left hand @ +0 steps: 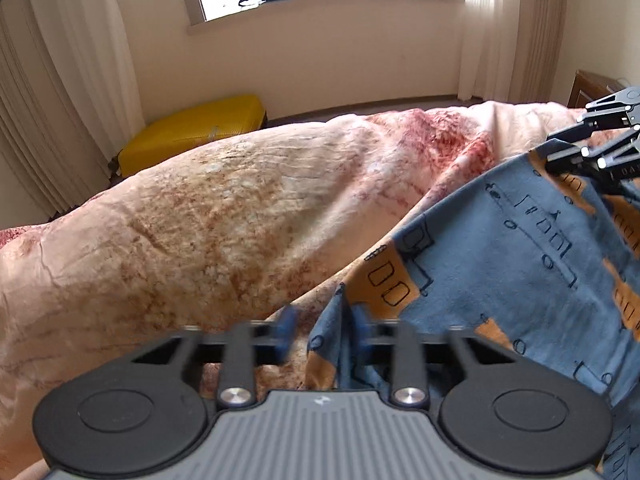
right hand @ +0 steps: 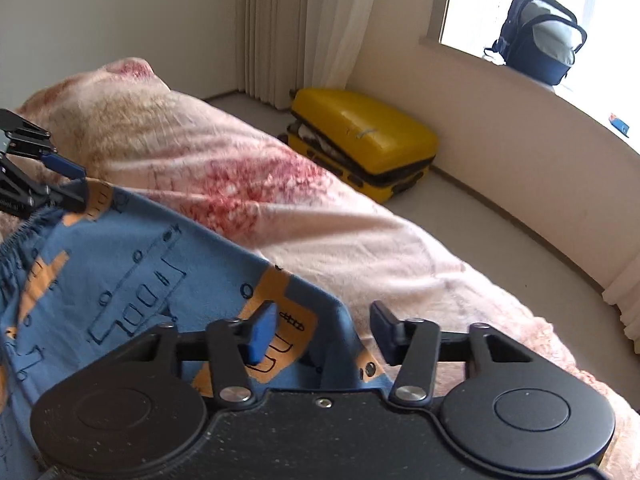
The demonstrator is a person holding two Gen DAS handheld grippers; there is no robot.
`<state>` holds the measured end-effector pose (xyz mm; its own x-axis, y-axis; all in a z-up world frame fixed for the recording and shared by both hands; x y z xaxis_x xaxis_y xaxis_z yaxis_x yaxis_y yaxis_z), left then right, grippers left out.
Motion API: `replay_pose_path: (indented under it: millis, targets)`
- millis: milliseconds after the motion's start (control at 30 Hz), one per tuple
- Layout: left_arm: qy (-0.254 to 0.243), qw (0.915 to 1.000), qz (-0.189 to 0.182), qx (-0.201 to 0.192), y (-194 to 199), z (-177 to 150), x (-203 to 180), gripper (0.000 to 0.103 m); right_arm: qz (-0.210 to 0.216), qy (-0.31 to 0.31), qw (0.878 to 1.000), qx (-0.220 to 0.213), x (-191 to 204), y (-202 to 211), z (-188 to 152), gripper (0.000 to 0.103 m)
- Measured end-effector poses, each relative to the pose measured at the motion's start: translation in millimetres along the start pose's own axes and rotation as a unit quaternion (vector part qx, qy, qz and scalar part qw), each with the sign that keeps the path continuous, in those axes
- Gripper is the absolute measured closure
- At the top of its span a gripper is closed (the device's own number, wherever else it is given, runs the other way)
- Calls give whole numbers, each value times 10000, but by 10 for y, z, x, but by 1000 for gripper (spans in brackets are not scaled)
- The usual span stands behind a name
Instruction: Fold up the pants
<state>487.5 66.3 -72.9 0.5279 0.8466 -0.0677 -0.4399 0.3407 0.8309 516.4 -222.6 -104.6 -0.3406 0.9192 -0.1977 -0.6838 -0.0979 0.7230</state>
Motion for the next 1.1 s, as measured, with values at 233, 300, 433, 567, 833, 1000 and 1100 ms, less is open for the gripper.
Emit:
replay_pose_path:
  millis: [233, 300, 433, 567, 833, 1000, 1100]
  targets:
    - [-457, 9986, 234, -159, 263, 80, -196, 102, -194, -111, 9990, -391, 42, 288, 7, 102]
    - [-601, 9973, 307, -302, 430, 70, -282, 102, -230, -160, 9974, -660, 33, 545, 11, 102]
    - [-778, 9938, 195, -770, 863, -14, -499, 102, -271, 64, 9931, -1135, 82, 1254, -141, 102]
    - [-1160, 9863, -22, -1169, 1280, -218, -777, 102, -190, 363, 9895, -1387, 195, 1996, -466, 102]
    - [-2550, 9627, -293, -857, 1501, -960, -1396, 102, 200, 1028, 9908, -858, 855, 3055, -1579, 102]
    - [-2916, 9548, -505, -297, 1304, -1482, -1574, 102, 244, 1348, 9901, -315, 1266, 3059, -2045, 103]
    - [-3160, 9479, -394, -41, 1163, -1727, -1590, 102, 206, 1668, 9857, -100, 1547, 2978, -2291, 103]
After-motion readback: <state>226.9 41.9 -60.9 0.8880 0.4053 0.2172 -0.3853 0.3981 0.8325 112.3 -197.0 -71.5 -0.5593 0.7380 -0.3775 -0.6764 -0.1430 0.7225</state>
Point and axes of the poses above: each gripper's, at about its wrist camera, not at the fingertips, and y roughly against the way its jaws point, x to its left, z to its top, the point moved 8 cm from there along -y, roughly the way its jaws point, and after that the axes turned 15 degrees about -z, right-handed, at the moved point
